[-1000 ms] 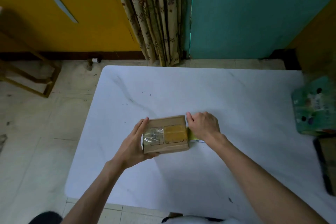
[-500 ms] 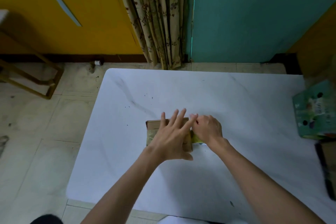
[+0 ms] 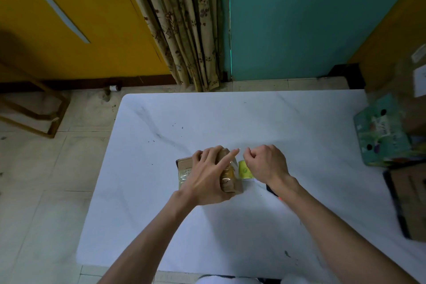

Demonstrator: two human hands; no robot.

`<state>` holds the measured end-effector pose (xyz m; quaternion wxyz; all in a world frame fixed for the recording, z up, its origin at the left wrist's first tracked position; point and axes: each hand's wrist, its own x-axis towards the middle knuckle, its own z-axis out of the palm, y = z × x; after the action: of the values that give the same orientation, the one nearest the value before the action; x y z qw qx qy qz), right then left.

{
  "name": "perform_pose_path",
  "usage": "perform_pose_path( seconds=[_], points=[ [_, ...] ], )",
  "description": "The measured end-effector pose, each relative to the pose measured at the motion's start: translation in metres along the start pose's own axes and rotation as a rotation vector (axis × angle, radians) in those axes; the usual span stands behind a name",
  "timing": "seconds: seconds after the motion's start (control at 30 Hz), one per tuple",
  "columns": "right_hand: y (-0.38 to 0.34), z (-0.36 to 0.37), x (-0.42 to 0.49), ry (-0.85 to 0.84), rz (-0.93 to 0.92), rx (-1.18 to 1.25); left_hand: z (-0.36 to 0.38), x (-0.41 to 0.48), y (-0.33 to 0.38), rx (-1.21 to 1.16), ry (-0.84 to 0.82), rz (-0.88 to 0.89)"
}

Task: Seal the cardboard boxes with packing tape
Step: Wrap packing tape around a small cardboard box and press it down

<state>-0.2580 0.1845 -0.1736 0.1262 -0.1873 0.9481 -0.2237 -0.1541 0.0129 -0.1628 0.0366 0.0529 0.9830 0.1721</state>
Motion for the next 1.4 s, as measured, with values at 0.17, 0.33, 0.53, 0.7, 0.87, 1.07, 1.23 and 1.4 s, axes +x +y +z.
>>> perform_pose_path(
  seconds=[0.17, 0.33, 0.53, 0.7, 0.87, 1.07, 1.23, 1.4],
  points=[
    [0.012, 0.004, -0.01, -0.027, 0.015, -0.155, 0.001, -0.007, 0.013, -0.031, -0.023, 0.073],
    [0.017, -0.002, -0.008, -0.05, 0.005, -0.042, -0.005, -0.013, 0.019, -0.115, 0.117, 0.129],
    [0.023, -0.013, -0.002, -0.064, -0.053, -0.023, -0.015, -0.018, 0.022, -0.128, 0.251, 0.153],
    [0.028, -0.008, -0.006, 0.002, 0.04, -0.151, -0.02, -0.021, 0.037, -0.127, 0.275, 0.158],
    [0.038, -0.006, -0.003, -0.008, 0.032, 0.07, -0.027, -0.028, 0.031, -0.171, 0.309, 0.197],
    [0.032, -0.007, -0.014, -0.045, 0.003, -0.031, -0.036, -0.033, 0.044, -0.246, 0.318, 0.216],
    [0.042, -0.007, -0.02, 0.01, 0.079, 0.048, -0.032, -0.034, 0.047, -0.373, 0.36, 0.202],
    [0.027, -0.02, -0.01, 0.057, 0.114, 0.101, -0.021, -0.04, 0.029, -0.506, 0.442, 0.172]
  ],
)
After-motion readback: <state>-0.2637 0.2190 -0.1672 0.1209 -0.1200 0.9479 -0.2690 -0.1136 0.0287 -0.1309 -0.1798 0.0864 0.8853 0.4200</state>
